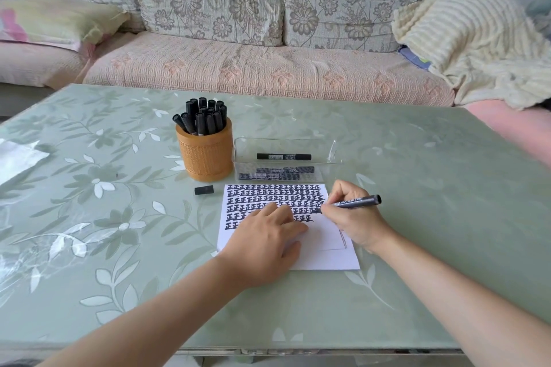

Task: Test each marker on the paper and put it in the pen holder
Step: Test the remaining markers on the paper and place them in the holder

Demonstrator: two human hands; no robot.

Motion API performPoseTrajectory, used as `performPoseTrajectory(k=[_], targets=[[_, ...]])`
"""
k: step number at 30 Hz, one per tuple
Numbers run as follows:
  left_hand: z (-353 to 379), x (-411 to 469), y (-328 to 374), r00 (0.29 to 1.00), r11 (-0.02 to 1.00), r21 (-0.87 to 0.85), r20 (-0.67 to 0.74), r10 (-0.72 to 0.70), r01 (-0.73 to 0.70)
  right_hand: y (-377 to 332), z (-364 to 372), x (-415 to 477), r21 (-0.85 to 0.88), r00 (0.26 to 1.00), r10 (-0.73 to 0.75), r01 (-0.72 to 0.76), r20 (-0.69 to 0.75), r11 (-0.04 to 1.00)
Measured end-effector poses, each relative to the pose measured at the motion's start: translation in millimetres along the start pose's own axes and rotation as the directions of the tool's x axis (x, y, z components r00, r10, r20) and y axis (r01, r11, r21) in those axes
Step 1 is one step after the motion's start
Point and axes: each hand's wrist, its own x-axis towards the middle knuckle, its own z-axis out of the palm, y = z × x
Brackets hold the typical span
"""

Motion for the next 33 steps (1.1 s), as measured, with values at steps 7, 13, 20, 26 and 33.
performPoseTrajectory(k=[7,13,20,26,33], targets=[[-8,2,-14,1.000,0.996,-0.086,0.009,-0.018,0.018,-13,3,2,0.057,0.997,-0.075,0.074,0.010,0.996],[-32,4,-60,0.954,0.959,0.030,-0.117,-0.277,0.282,-32,13,8,0.056,0.988,-0.094,0.088,0.123,0.995],[-46,-11,-93,0.848,0.842,0.104,-0.103,-0.520,0.529,-43,29,14,0.048,0.926,-0.002,-0.017,0.378,0.999],[-46,-17,-106,0.826,0.811,0.160,-0.090,-0.557,0.564,-54,37,15,-0.064,0.919,0.025,0.000,0.393,0.998],[-51,-18,-120,0.780,0.776,0.074,-0.038,-0.625,0.626,-45,42,22,-0.203,0.953,-0.085,0.149,0.291,0.968]])
